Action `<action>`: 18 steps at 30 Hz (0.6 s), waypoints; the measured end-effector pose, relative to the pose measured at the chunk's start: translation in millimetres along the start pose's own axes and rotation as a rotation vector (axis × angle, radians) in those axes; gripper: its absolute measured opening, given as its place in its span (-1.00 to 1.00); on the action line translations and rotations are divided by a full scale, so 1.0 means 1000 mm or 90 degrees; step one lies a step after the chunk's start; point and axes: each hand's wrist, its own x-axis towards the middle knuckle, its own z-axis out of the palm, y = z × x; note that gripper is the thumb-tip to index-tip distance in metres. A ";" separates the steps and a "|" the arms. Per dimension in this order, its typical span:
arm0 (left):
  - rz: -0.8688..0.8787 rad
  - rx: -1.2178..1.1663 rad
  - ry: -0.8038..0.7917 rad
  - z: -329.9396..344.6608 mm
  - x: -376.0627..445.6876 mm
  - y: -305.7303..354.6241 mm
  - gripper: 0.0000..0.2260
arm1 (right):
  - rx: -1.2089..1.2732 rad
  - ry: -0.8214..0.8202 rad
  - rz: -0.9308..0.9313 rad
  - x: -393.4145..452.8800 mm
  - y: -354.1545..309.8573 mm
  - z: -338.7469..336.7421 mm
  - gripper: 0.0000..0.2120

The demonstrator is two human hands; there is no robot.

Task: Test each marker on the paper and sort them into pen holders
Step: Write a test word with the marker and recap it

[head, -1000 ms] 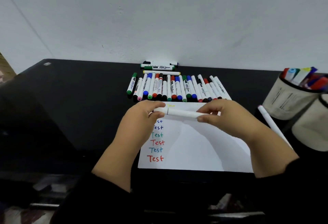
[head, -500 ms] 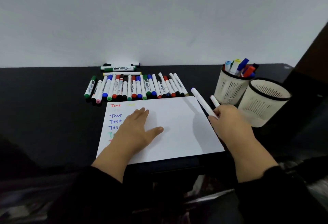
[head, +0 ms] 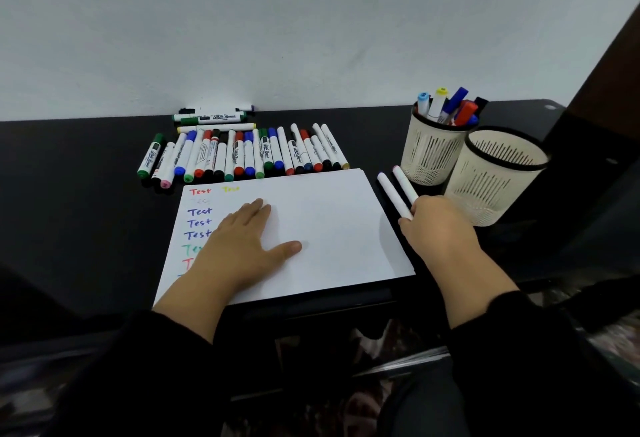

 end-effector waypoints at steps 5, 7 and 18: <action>0.001 -0.001 0.003 0.001 0.000 -0.001 -0.23 | 0.000 -0.013 0.029 0.004 0.001 0.008 -0.77; 0.003 -0.005 0.005 0.001 0.000 -0.001 -0.23 | 0.010 -0.019 0.044 0.006 0.001 0.012 -0.77; 0.008 -0.039 0.002 0.000 0.002 -0.004 -0.26 | 0.085 0.041 0.018 0.006 -0.011 0.012 -0.70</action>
